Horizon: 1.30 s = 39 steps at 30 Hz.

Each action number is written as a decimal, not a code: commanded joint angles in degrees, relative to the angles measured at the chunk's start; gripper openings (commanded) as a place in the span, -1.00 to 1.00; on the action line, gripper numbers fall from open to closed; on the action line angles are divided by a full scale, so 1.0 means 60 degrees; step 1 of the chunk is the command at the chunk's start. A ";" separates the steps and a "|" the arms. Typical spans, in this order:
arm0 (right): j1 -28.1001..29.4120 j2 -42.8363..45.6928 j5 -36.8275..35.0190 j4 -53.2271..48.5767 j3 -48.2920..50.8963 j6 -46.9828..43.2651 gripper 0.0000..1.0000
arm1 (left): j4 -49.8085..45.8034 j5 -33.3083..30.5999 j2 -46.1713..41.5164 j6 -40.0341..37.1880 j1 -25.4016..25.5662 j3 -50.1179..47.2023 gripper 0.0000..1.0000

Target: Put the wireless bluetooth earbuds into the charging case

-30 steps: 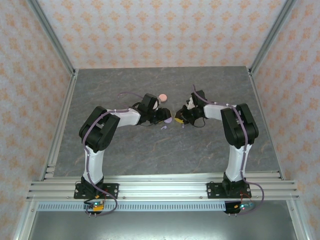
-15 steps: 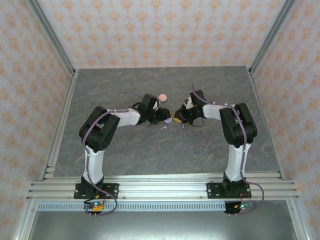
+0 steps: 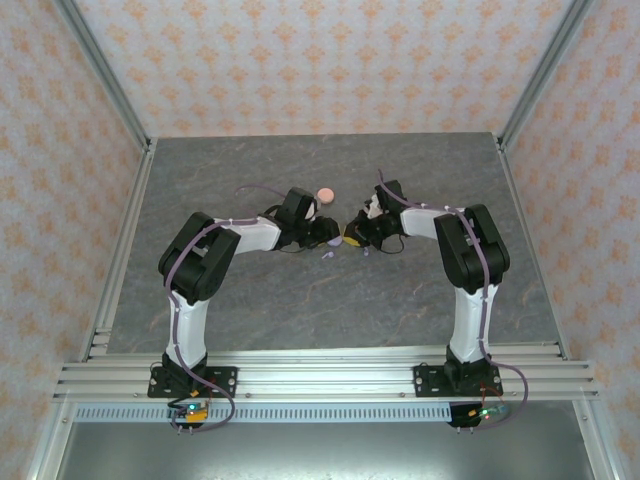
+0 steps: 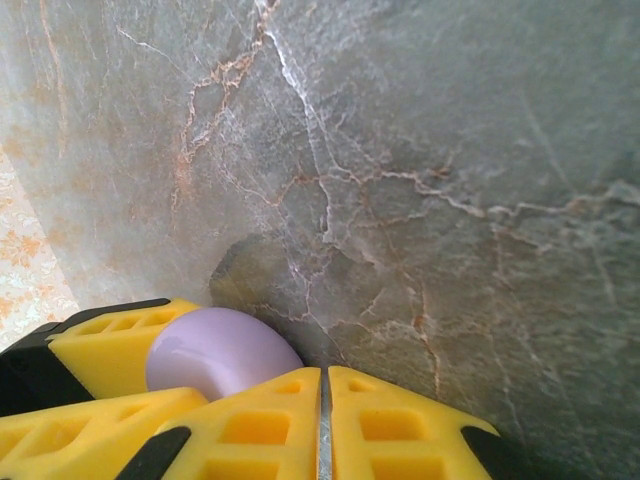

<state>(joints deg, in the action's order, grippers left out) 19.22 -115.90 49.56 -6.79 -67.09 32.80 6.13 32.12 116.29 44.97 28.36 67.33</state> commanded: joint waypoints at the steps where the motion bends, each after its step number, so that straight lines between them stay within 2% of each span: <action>1: 0.0076 0.0083 -0.0332 -0.0392 -0.0094 -0.0100 -0.77 | -0.0216 0.0082 0.0172 0.0035 0.0104 -0.0207 -0.25; 5: -0.0011 0.0434 -0.0594 -0.0379 0.0123 -0.0104 -0.76 | -0.0252 0.0022 0.0010 0.0006 0.0094 -0.0221 -0.47; 8: -0.0148 0.0949 -0.0774 -0.0257 0.0409 -0.0068 -0.74 | -0.0256 -0.0075 -0.0272 -0.0075 0.0079 -0.0281 -0.55; 14: -0.0551 0.2284 -0.0948 -0.0209 0.1016 -0.0130 -0.63 | -0.0197 -0.0037 -0.1085 -0.0258 -0.0017 -0.0422 -0.64; 20: -0.0756 0.3903 -0.0846 -0.0564 0.1213 -0.0634 -0.57 | 0.0748 0.0761 -0.2541 -0.0112 -0.0359 -0.0669 -0.71; 25: -0.0804 0.5236 -0.0053 -0.0589 0.1083 -0.1238 -0.45 | 0.1546 0.1495 -0.3688 -0.0001 -0.0662 -0.0801 -0.74; 30: -0.0802 0.6179 0.1299 -0.0151 0.0873 -0.1730 -0.20 | 0.2551 0.2523 -0.4506 0.0226 -0.0832 -0.0724 -0.81; 34: -0.0802 0.6541 0.2151 0.0269 0.0713 -0.1790 0.05 | 0.2795 0.3202 -0.4836 0.0198 -0.0832 -0.0478 -0.82; 39: -0.0746 0.6542 0.2891 0.0637 0.0436 -0.1663 0.18 | 0.2908 0.3439 -0.5256 0.0034 -0.0808 -0.0474 -0.82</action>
<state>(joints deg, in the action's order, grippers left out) 14.59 -77.71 61.60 -6.68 -62.11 23.88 19.75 49.28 87.24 45.58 23.59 63.22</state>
